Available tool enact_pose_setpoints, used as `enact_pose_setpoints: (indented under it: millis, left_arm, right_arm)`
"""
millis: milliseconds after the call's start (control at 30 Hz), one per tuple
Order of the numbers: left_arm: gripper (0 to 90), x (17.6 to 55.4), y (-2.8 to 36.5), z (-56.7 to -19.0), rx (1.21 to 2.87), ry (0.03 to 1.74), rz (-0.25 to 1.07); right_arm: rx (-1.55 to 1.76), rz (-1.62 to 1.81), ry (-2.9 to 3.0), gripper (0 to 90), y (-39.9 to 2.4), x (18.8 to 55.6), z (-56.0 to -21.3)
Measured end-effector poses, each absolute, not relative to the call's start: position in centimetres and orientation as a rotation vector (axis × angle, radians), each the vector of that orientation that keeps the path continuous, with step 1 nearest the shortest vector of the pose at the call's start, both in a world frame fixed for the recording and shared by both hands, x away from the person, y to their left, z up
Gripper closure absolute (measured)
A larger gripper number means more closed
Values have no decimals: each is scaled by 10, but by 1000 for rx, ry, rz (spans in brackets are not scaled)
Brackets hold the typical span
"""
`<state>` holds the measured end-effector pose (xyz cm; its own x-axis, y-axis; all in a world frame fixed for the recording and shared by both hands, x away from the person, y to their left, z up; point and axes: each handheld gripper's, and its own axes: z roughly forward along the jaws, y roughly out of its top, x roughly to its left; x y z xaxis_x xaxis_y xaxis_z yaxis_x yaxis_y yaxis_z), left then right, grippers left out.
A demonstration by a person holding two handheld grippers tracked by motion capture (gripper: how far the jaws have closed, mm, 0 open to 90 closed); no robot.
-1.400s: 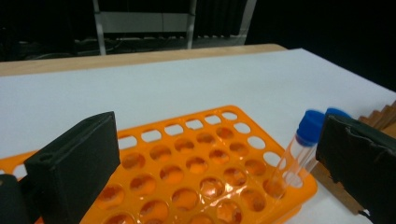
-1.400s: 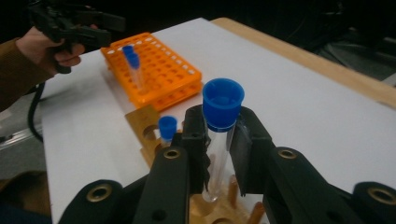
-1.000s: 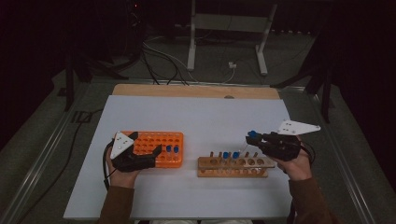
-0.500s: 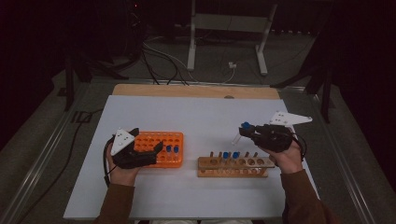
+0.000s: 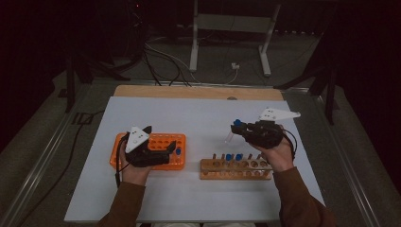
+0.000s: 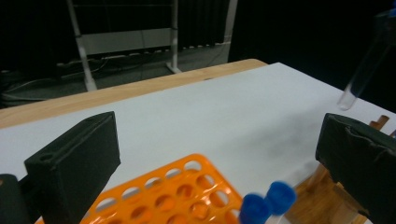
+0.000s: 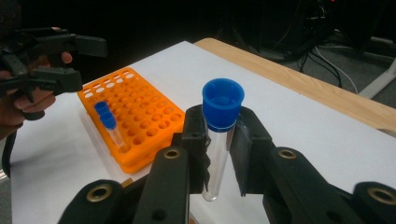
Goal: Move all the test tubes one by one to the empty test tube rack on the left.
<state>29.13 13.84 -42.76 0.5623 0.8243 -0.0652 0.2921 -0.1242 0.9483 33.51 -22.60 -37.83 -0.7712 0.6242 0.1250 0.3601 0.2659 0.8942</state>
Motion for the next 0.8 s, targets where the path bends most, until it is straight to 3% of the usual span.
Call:
enact_pose_setpoints:
  millis: [567,800]
  left_arm:
    - [15,311,77,-420,1715,854,484]
    - [81,315,54,-420,1763,826,444]
  right_arm:
    - [933,1503,2322,768,-189,348,-384]
    - [915,1505,2339,768,-178,349,-382]
